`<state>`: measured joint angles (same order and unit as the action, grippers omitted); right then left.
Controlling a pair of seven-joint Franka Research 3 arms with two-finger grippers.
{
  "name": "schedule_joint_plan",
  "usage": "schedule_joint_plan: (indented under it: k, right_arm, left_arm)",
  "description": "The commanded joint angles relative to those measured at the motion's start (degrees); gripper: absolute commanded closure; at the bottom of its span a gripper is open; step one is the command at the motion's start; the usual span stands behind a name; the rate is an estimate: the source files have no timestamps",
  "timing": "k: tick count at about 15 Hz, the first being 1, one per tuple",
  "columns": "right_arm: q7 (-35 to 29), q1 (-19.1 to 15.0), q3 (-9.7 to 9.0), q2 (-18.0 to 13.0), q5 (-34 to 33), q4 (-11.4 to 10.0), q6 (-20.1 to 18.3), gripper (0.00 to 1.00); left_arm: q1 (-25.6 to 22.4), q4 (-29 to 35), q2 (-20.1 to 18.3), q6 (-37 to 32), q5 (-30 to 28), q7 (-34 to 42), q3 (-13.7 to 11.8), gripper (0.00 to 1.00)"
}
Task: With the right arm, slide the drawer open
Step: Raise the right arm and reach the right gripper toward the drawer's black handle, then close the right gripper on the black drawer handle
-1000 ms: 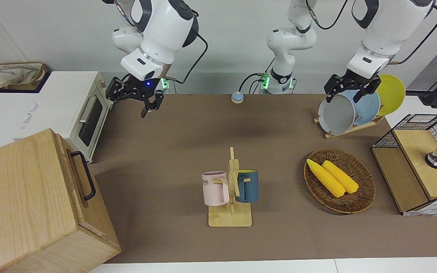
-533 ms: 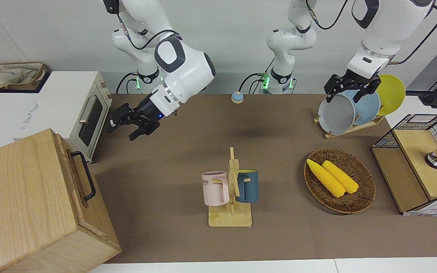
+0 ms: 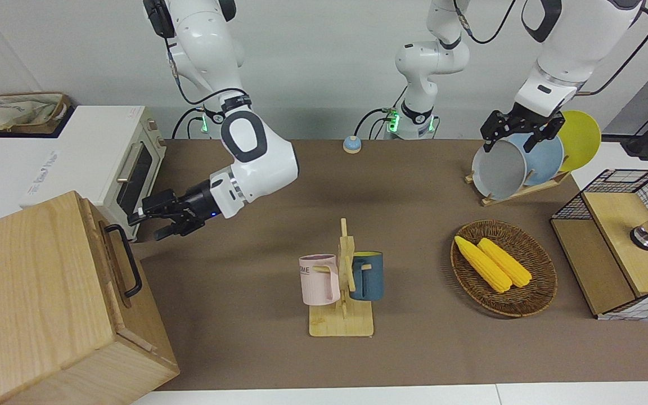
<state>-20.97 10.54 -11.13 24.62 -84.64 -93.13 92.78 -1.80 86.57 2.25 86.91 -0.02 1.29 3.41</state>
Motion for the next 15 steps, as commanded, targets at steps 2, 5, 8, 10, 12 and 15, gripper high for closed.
schedule_joint_plan:
  k: [2, 5, 8, 10, 12, 15]
  right_arm:
    - [-5.92, -1.31, 0.67, 1.75, -6.23, -0.48, 0.83, 0.023]
    - [-9.61, -1.13, 0.76, 2.71, -11.22, -0.48, 0.74, 0.023]
    - [-10.06, -1.83, 0.84, 2.54, -12.30, -0.13, 4.57, 0.023]
    - [-10.58, -2.10, 1.71, 2.54, -12.39, -0.13, 9.24, 0.023]
    - [-10.76, -1.75, 2.60, 2.80, -13.70, -0.21, 10.40, 0.025]
    - [-9.98, -1.66, 2.95, 2.89, -15.02, -0.30, 10.41, 0.144]
  left_arm:
    - [-0.22, -1.49, 0.65, -1.13, 0.98, 0.56, 0.37, 0.01]
    - [-0.22, -1.40, 0.65, -1.13, 0.98, 0.56, 0.37, 0.01]
    - [-0.22, -1.49, 0.65, -1.13, 0.98, 0.56, 0.37, 0.01]
    - [-0.22, -1.40, 0.65, -1.13, 0.98, 0.56, 0.37, 0.01]
    - [-0.22, -1.49, 0.65, -1.13, 0.98, 0.56, 0.37, 0.01]
    - [-0.22, -1.49, 0.65, -1.13, 0.98, 0.56, 0.37, 0.01]
